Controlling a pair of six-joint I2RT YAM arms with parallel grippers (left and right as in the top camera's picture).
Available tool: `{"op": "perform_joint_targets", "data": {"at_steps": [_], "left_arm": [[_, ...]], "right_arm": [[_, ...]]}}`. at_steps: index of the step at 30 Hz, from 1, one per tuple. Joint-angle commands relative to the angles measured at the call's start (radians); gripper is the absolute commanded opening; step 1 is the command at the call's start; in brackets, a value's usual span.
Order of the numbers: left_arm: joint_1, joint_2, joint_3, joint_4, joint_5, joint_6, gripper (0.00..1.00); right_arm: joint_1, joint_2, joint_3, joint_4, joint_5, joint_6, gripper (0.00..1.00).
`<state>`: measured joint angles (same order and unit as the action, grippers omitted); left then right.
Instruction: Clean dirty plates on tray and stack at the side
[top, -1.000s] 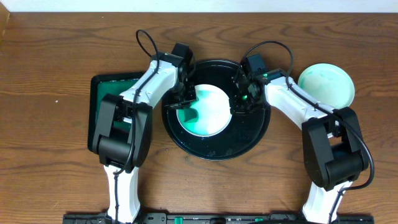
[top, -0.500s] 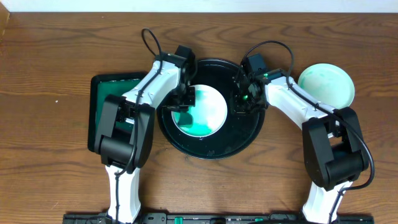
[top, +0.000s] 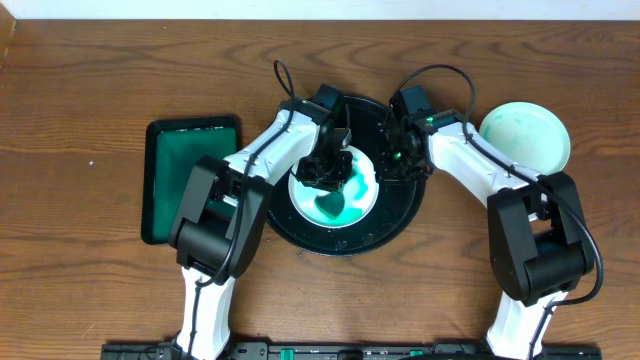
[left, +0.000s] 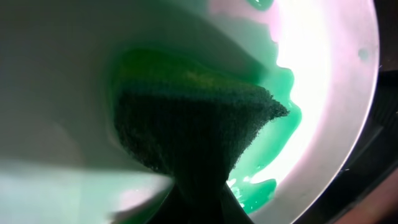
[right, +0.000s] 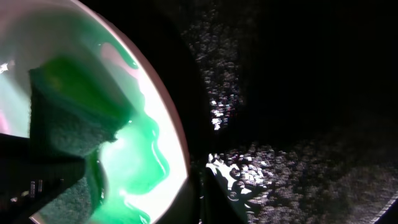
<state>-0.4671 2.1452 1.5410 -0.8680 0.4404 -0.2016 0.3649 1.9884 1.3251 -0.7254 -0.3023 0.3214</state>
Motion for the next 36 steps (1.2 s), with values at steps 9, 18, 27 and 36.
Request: {"op": "perform_joint_targets", "data": {"at_steps": [9, 18, 27, 36], "left_arm": [[0.044, 0.063, -0.029, 0.067, 0.102, -0.119, 0.07], [0.045, 0.063, -0.030, 0.066, 0.102, -0.127, 0.07], [0.045, 0.063, -0.030, 0.066, 0.101, -0.126, 0.07], [0.045, 0.063, -0.030, 0.066, 0.102, -0.126, 0.07]], "right_arm": [[0.009, -0.011, 0.001, 0.058, -0.068, -0.014, 0.54], [0.007, -0.014, 0.047, 0.060, -0.092, -0.048, 0.54], [0.007, -0.014, 0.166, -0.066, -0.034, -0.084, 0.54], [0.010, -0.006, 0.085, -0.054, 0.006, -0.079, 0.44]]}}
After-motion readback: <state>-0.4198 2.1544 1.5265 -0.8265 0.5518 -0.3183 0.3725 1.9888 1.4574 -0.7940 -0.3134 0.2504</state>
